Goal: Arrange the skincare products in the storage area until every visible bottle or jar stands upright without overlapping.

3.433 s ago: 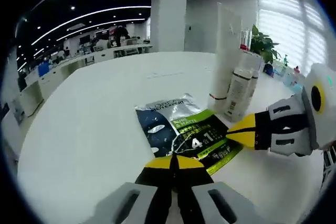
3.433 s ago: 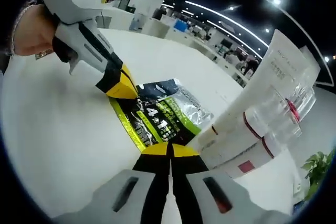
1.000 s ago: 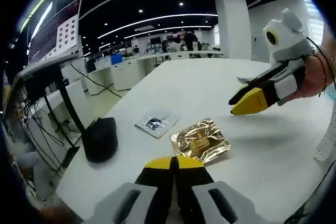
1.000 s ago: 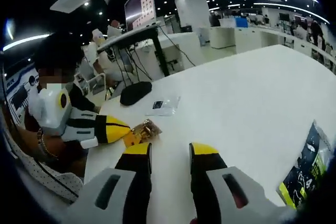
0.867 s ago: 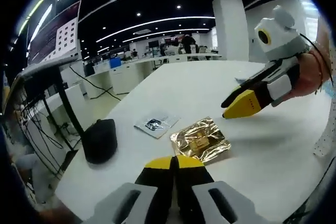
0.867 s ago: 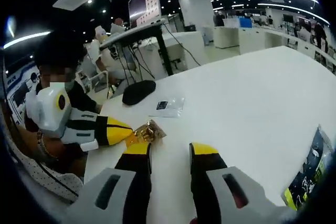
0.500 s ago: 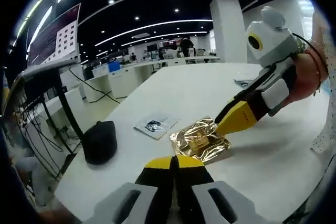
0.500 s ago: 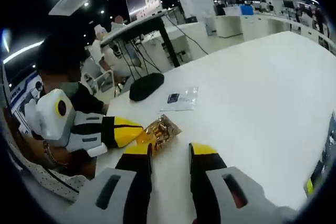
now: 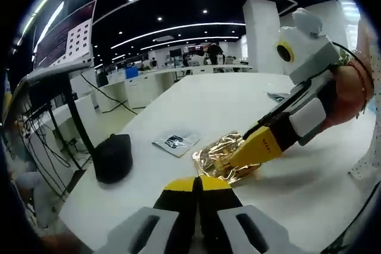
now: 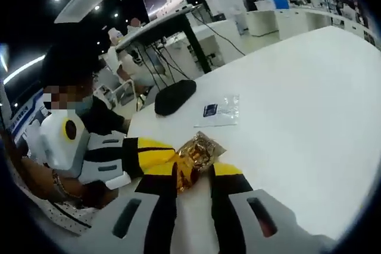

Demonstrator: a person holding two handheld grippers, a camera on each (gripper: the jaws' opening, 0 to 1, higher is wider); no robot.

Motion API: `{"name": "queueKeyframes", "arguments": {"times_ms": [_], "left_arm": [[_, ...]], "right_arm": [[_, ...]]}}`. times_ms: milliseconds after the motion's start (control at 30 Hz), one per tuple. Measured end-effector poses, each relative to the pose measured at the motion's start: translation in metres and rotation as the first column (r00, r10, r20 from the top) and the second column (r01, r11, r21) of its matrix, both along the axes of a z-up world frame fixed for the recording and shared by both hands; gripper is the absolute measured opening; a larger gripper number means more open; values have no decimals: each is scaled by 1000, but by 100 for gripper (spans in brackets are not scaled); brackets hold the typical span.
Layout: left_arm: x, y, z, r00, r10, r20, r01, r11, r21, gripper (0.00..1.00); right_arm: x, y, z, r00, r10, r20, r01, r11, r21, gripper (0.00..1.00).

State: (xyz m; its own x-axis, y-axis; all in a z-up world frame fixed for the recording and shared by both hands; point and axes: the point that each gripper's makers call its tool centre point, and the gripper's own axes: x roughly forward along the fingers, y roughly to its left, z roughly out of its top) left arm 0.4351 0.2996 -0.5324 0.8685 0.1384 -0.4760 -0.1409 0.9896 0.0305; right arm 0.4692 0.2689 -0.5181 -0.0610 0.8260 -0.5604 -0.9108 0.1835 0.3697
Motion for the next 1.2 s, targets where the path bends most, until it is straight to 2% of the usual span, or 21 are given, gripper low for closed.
{"name": "queueKeyframes", "arguments": {"times_ms": [67,133,233,267,367,500,600,767,900,933,967,1033,1133,1200], "left_arm": [[0,-5,0,1000,-13,-6,13,1000,5,0],[2,-6,2,1000,-27,-10,28,999,45,0],[2,-6,2,1000,-29,-13,29,999,28,0],[1,-6,3,999,-37,-19,38,998,44,0],[0,-7,3,999,-49,-23,50,997,64,0],[0,-8,3,997,-60,-41,62,996,61,0],[0,-8,4,997,-66,-46,69,995,66,0],[1,-11,4,994,-89,-56,92,994,62,1],[1,-18,7,993,-96,-69,95,995,-10,2],[2,-22,8,993,-102,-67,99,994,-46,3],[2,-26,11,994,-96,-56,89,990,-106,4],[8,-33,25,995,-96,23,98,977,-190,5],[13,-42,32,991,-124,41,131,957,-259,15],[15,-46,34,988,-144,49,152,953,-261,15]], "right_arm": [[0,2,1,1000,-7,1,7,1000,3,19],[0,4,2,1000,-7,-1,7,1000,5,15],[2,5,4,1000,-7,15,7,1000,13,12],[2,5,4,1000,-10,14,10,1000,18,12],[8,2,4,999,-38,4,38,999,27,12],[11,-2,6,998,-61,-23,62,998,34,6],[4,0,11,1000,-22,-17,23,998,52,1],[-1,-5,19,999,37,40,-39,997,59,0],[8,-15,25,998,20,56,-24,997,72,0],[11,-18,27,998,14,57,-18,997,75,0],[14,-23,30,998,10,57,-15,996,83,0],[18,-32,36,998,6,58,-11,996,91,0],[19,-44,42,998,14,54,-20,994,110,0],[21,-51,47,999,6,53,-13,992,125,0]]}}
